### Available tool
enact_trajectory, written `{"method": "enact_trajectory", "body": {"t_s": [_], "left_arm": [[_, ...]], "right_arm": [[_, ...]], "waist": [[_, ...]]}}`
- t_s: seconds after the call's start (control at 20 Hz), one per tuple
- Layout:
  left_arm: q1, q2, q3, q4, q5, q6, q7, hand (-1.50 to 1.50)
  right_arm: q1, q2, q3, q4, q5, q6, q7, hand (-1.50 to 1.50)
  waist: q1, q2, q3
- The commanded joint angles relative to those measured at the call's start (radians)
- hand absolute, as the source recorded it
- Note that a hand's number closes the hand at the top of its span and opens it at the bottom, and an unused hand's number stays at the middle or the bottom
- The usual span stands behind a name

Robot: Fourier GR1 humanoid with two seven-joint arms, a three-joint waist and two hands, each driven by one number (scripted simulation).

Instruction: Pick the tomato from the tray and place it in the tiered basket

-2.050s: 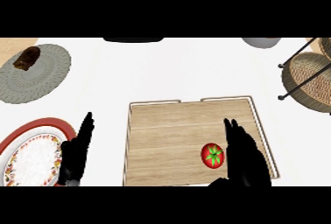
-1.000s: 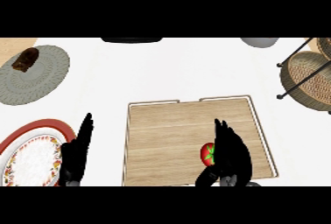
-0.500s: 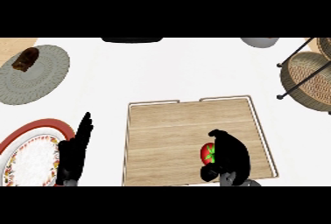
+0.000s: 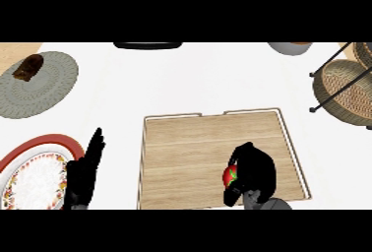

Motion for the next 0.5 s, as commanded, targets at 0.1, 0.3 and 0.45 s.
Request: {"method": "enact_trajectory", "body": {"t_s": [0.1, 0.3, 0.45], "left_arm": [[0.024, -0.013, 0.015, 0.020, -0.002, 0.009, -0.024, 0.00], [0.034, 0.001, 0.031, -0.012, 0.010, 0.016, -0.002, 0.00], [0.034, 0.000, 0.045, -0.006, 0.011, 0.025, -0.006, 0.00]], "right_arm": [[0.086, -0.328, -0.161, -0.057, -0.095, 0.042, -0.294, 1.50], [0.132, -0.544, -0.286, -0.026, -0.178, 0.039, -0.547, 1.50], [0.130, -0.657, -0.453, 0.010, -0.311, 0.019, -0.745, 1.50]], "waist": [[-0.019, 0.012, 0.008], [-0.059, 0.012, 0.016], [-0.066, 0.013, 0.015]]}}
